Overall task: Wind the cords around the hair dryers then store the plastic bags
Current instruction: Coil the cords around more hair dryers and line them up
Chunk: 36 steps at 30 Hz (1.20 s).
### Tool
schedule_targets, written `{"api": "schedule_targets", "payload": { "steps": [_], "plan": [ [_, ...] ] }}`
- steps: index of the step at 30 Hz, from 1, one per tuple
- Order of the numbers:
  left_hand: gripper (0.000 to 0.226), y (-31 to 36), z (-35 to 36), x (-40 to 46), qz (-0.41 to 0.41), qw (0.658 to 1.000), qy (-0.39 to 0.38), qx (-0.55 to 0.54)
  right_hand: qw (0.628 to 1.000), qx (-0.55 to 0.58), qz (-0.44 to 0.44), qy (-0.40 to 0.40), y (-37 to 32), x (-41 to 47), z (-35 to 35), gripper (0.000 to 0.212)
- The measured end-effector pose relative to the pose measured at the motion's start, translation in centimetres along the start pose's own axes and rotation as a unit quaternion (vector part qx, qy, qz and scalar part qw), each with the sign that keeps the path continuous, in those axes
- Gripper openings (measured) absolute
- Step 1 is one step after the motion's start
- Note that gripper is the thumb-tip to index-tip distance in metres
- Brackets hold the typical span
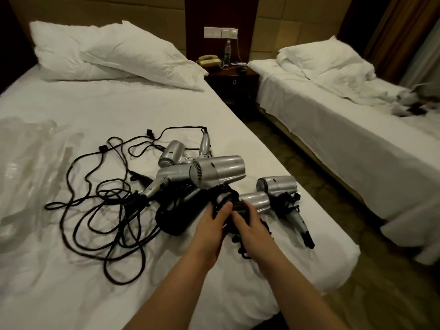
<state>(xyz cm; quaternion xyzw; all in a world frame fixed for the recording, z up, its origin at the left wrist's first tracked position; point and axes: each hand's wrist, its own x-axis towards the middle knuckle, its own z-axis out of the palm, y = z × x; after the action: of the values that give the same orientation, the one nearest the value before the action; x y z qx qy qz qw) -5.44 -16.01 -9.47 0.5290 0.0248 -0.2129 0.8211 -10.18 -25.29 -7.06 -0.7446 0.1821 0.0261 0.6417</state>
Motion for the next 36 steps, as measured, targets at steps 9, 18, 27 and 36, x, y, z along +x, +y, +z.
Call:
{"api": "schedule_targets", "payload": {
  "steps": [9, 18, 27, 36],
  "plan": [
    [0.039, 1.7, 6.4, 14.0, -0.050, 0.995, 0.031, 0.079, 0.992, -0.038, -0.008, 0.116, -2.4, 12.5, -4.7, 0.042],
    [0.055, -0.4, 6.8, 25.8, -0.128, 0.980, 0.072, 0.138, 0.961, -0.269, 0.034, 0.056, -1.7, 24.3, -6.4, 0.042],
    [0.057, -0.8, 5.5, 25.7, -0.146, 0.978, 0.104, 0.108, 0.938, -0.338, 0.066, -0.039, -2.0, 25.9, -7.4, 0.052],
    [0.019, 0.6, 2.4, 16.5, -0.132, 0.975, 0.119, 0.132, 0.978, -0.147, -0.017, 0.145, -0.8, 17.9, -5.8, 0.028]
  ]
}}
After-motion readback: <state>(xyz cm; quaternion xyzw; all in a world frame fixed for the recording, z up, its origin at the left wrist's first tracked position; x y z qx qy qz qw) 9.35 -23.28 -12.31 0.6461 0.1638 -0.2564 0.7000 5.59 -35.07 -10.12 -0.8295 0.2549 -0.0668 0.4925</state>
